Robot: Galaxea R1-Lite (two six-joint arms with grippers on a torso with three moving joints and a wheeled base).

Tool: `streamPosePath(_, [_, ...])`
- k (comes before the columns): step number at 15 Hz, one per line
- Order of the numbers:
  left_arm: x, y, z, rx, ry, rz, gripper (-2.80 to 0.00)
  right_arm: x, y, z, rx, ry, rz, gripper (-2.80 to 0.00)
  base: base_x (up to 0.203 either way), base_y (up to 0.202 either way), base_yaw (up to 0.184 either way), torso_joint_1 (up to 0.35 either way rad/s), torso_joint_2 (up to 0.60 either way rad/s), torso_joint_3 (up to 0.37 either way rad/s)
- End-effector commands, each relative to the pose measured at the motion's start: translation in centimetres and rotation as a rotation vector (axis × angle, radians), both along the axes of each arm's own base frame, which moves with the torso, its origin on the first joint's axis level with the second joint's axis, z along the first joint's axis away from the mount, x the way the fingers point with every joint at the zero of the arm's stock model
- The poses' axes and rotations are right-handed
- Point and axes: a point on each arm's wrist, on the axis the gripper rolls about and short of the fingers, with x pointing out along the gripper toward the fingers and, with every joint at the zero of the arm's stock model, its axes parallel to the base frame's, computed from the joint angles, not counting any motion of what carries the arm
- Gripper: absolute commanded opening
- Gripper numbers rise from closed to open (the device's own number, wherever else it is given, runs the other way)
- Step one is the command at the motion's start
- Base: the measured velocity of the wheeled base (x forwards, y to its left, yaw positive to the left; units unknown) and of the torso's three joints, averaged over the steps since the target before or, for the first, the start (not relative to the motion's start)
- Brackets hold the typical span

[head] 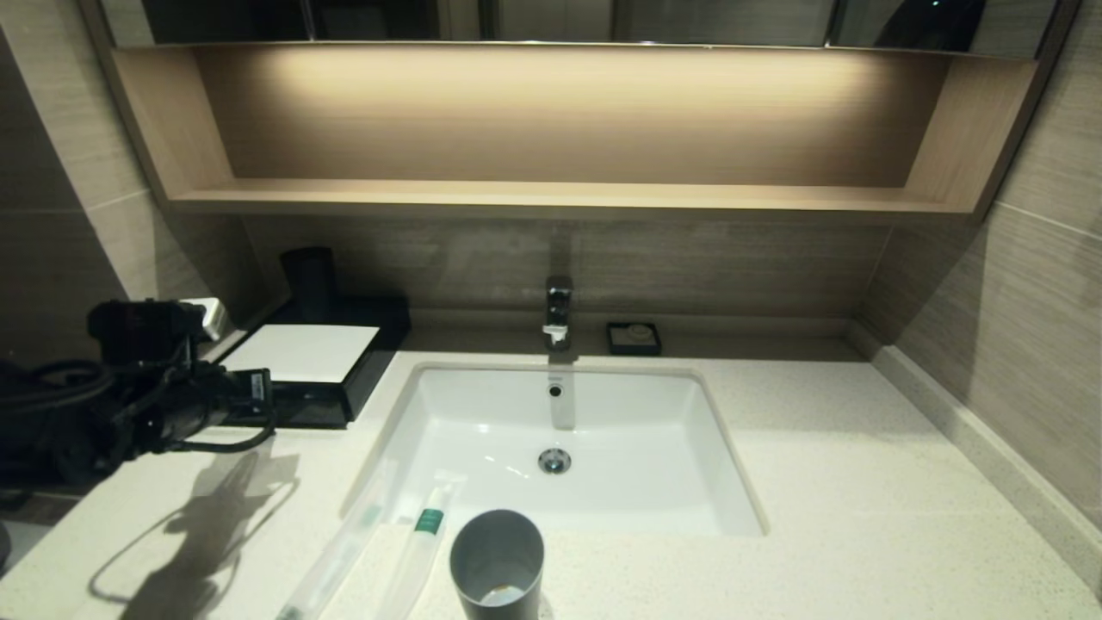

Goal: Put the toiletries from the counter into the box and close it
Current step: Open the drawer

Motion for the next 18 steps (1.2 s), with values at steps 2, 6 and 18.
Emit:
streamPosePath(2, [0.5,0.3,-0.7,-0.002,0.014,0.006,-2.80,0.0,0.0,0.0,0.000,0.001,-0.001,-2.80,0.000,0.000,0.000,0.000,0.00,0.000])
streamPosePath(6, [0.7,0.3,-1.5,-0.003,0.029,0.000,-2.80,0.0,0.0,0.0,0.000,-0.001,0.000,-2.80,0.000,0.000,0.000,0.000,0.00,0.000])
streamPosePath(18, [1.6,0.3,-3.1,-0.001,-0.034,-0.015,-2.80,0.0,0.0,0.0,0.000,0.000,0.000,-2.80,0.000,0.000,0.000,0.000,0.00,0.000])
